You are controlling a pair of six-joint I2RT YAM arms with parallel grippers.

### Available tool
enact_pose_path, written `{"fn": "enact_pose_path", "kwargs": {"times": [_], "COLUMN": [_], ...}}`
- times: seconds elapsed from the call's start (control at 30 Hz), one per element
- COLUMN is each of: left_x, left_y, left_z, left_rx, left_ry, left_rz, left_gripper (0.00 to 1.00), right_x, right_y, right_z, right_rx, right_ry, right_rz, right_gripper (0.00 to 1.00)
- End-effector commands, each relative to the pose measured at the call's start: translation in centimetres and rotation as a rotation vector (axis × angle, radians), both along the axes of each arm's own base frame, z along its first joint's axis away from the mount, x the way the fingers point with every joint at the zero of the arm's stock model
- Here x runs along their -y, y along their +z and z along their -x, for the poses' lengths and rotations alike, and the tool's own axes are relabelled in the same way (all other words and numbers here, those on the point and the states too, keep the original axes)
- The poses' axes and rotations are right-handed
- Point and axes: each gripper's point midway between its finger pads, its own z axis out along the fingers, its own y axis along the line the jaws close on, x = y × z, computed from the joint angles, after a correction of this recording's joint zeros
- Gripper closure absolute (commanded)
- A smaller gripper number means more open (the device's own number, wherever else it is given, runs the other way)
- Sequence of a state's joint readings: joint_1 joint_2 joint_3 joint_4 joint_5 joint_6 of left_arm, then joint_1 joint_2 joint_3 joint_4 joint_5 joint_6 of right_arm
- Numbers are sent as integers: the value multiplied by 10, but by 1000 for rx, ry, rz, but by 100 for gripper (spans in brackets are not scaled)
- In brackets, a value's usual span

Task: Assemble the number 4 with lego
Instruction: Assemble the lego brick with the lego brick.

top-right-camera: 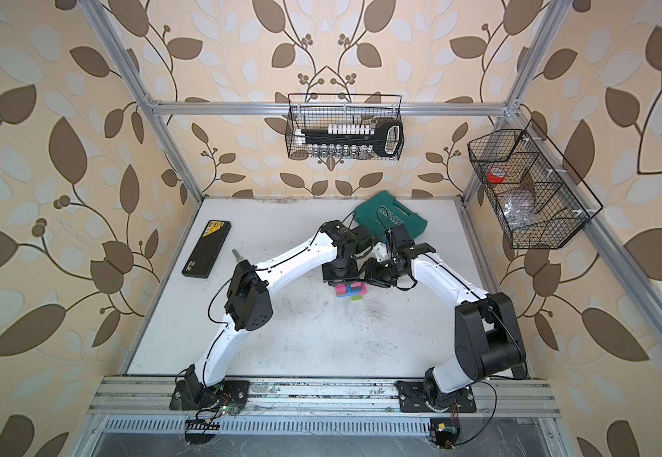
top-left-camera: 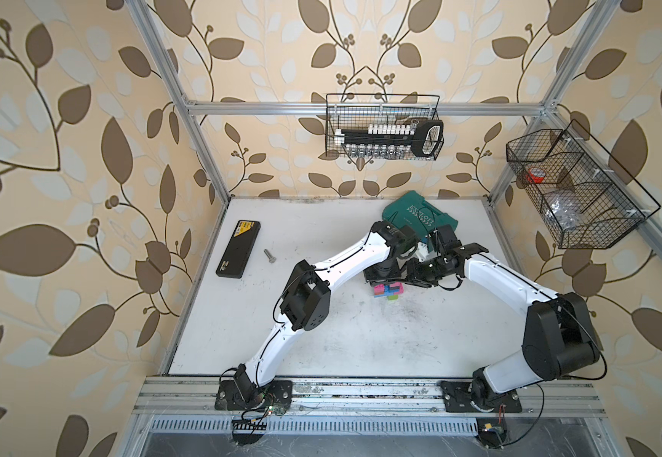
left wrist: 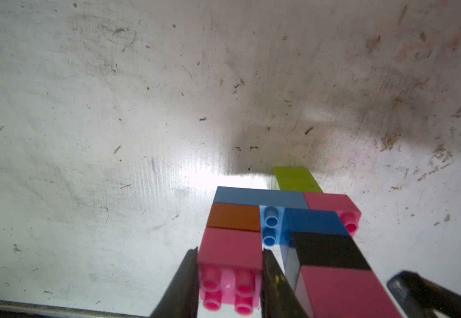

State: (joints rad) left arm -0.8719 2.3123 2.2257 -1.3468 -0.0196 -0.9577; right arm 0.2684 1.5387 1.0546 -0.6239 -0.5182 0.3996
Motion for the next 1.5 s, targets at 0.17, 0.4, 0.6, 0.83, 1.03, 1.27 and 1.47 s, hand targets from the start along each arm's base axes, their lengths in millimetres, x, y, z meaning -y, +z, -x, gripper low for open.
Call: {"fn": "enact_pose_path", "kwargs": {"times": [0.17,0.4,0.6,0.83,1.03,1.27,1.47], "left_x": [6,6,8,13,10,8,6], "left_y": [-29,-6,6,10,26,55,74], "left_z": [9,1,-4,-5,-9,-18,-21], "left_rx": [-44,20,59,64,109,198,248], "left_ry": [-14,-11,-9,-15,-10,-7,-15], "left_rz": [-38,-12,14,41,51,85,113], "left_gripper": [95,78,65,51,46,41,38], "right_x": [26,31,32,32,32,31,32], "right_y": [-46,-44,-44,-43,-44,-44,-45], "right_z": [23,23,22,22,22,21,22], "right_rx": [-138,-133,-133,-132,-133,-133,-137], "right_ry": [-31,-45,-50,-53,-54,-53,-52], "right_rz": [154,149,143,139,136,130,133], "right_gripper": [56,56,57,57,57,57,57]}}
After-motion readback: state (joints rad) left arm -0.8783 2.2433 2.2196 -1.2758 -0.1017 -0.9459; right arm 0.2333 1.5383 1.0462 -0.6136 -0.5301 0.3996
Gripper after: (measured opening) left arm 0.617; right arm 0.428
